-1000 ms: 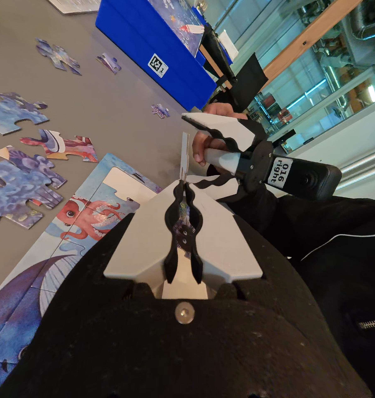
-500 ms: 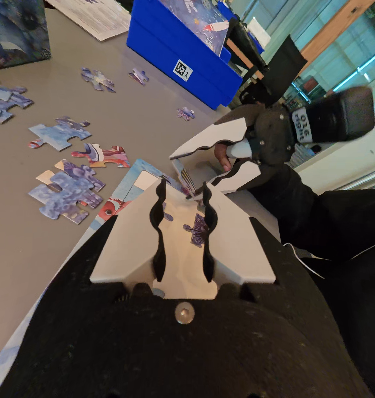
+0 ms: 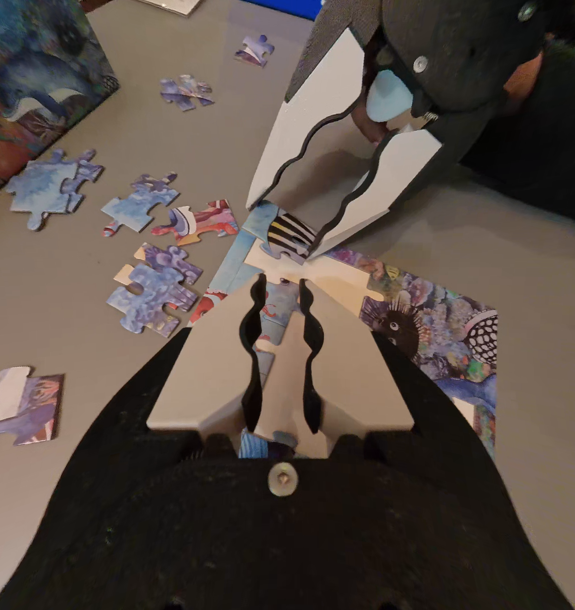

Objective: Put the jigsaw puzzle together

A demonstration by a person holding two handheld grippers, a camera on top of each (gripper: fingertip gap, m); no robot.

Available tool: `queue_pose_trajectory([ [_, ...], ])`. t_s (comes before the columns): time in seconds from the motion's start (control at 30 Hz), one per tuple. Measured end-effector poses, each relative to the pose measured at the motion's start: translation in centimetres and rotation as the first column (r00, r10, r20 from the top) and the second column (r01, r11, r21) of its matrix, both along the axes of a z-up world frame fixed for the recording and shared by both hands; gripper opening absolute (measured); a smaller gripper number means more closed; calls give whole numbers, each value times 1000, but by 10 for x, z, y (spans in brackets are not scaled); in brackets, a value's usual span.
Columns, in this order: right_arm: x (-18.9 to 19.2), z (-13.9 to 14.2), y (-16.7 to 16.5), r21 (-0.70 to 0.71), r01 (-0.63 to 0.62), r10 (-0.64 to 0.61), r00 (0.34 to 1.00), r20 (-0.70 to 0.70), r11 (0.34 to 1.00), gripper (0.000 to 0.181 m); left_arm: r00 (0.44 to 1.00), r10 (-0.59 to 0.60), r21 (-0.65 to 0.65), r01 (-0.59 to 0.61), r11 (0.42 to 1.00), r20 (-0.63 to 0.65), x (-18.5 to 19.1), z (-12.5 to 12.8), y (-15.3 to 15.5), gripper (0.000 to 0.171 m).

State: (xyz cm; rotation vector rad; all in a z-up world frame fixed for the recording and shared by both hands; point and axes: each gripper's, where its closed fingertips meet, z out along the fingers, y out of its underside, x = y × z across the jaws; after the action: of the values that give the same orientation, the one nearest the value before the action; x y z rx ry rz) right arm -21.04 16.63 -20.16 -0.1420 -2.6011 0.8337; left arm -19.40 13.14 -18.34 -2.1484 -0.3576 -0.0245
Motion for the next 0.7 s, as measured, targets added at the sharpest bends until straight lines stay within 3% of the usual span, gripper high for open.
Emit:
queue_pose_trajectory([
  [0.23,4,1,-4,35,24,-25,1000,10,999,49,1000,-3,-113,2,994,-7,-1,-23,-1,14],
  [0.37,-1,1,0,46,78,-78,997,5,996,69,999,-13,-132,6,991,-51,0,-24,1,12],
  [0.47,0,0,2,24,100,-100,995,18,995,68,999,-12,-121,6,993,-51,1,-22,1,13],
  [0.7,4,-7,4,-61,170,-156,970,184,984,65,1000,-1,-139,2,990,8,0,-28,-1,18],
])
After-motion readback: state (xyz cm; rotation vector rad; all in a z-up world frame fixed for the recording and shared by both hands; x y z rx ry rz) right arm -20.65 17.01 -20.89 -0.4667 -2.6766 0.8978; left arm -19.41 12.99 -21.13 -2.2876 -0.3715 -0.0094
